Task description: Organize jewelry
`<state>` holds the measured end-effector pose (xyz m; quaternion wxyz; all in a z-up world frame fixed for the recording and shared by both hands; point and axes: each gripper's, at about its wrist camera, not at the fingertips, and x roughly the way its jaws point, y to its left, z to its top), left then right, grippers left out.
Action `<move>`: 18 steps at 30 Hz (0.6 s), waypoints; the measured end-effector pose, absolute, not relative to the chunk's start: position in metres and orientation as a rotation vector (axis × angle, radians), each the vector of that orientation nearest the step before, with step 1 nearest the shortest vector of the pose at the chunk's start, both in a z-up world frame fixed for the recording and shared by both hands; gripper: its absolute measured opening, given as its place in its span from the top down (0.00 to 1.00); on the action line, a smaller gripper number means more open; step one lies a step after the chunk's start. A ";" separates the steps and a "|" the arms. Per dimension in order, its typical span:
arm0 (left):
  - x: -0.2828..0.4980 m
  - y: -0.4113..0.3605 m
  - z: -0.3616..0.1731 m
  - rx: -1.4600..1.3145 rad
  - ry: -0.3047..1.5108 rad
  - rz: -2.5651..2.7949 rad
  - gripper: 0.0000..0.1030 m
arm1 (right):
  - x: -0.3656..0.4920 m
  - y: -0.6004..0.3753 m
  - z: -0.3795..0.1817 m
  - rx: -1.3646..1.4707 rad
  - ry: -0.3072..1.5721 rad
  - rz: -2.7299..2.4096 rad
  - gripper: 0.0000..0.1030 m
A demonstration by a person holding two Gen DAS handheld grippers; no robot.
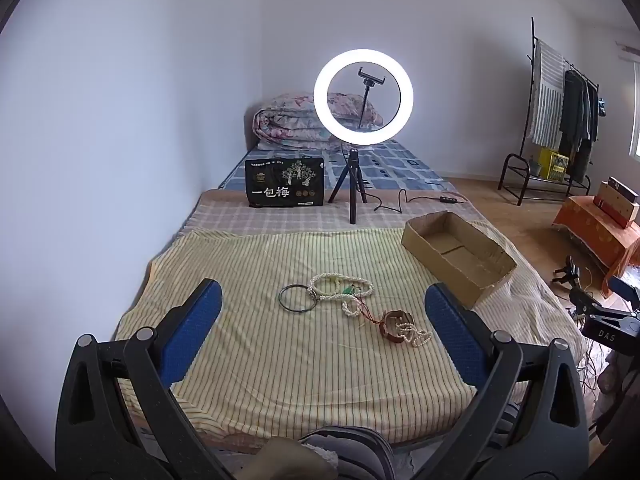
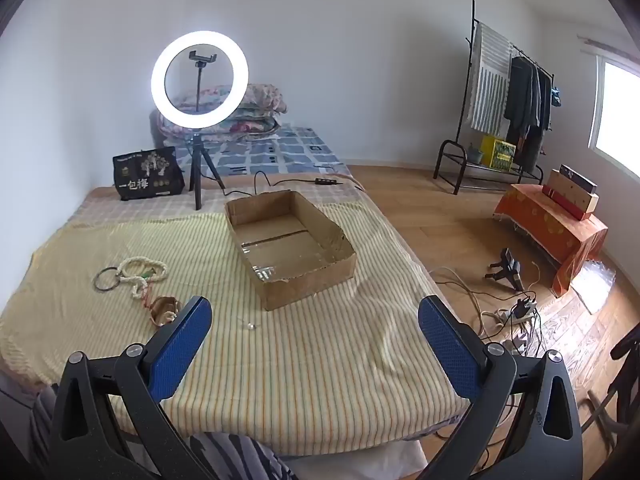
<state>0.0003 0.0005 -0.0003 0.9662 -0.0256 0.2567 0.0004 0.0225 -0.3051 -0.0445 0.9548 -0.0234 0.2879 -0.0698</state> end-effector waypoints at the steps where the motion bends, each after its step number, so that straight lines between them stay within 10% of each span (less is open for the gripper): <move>1: 0.000 0.000 0.000 -0.051 0.521 0.002 0.00 | 0.022 -0.305 -0.044 -0.047 0.583 -0.141 0.01; 18: -0.007 -0.001 0.007 -0.054 0.484 0.000 0.00 | 0.021 -0.302 -0.037 -0.044 0.560 -0.138 0.01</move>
